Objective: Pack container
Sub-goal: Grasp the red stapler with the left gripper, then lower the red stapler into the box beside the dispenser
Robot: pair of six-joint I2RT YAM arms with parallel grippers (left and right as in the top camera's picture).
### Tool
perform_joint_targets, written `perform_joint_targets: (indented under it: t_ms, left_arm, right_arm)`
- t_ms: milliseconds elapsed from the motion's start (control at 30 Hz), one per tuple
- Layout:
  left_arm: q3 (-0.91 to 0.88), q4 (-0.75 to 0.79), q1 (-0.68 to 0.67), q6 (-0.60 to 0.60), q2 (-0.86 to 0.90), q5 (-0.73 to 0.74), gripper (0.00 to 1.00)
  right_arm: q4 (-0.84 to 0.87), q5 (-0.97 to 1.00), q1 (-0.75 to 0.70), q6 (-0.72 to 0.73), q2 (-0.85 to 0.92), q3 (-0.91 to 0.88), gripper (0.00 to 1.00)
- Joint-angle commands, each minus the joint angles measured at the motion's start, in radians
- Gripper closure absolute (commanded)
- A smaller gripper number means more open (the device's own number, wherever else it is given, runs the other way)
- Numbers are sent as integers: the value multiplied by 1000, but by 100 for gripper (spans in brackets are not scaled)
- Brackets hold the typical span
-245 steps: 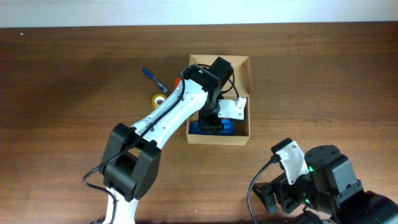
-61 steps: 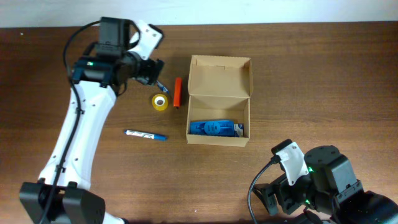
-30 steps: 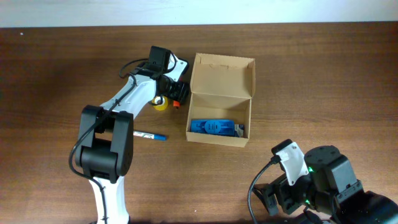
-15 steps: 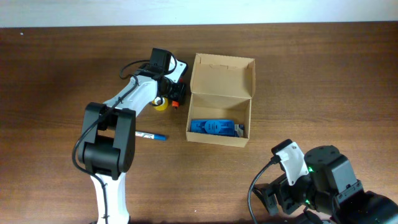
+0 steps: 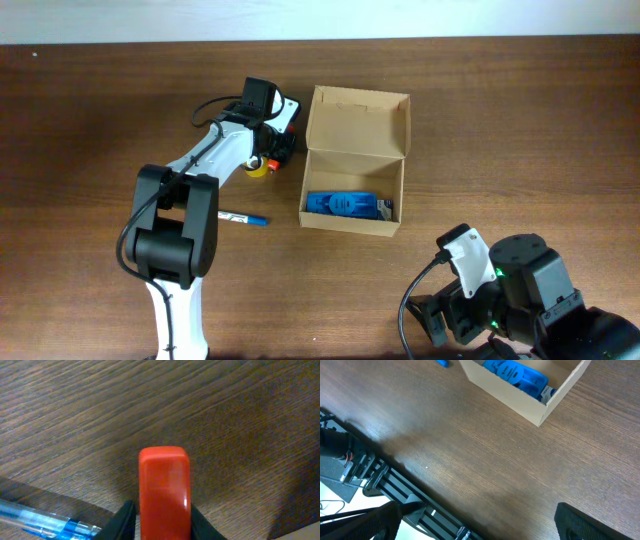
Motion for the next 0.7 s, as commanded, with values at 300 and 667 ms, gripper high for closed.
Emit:
perform_joint_targets:
  t_ms: [300,667]
  left_arm:
    - [36,-42,-1,-41,-37,-9,98]
    - [41,-118,-77,156,-606,-125,98]
  right_arm:
    - [2,2,5,0,-4,13,1]
    - [2,2,5,0,-4,13,1]
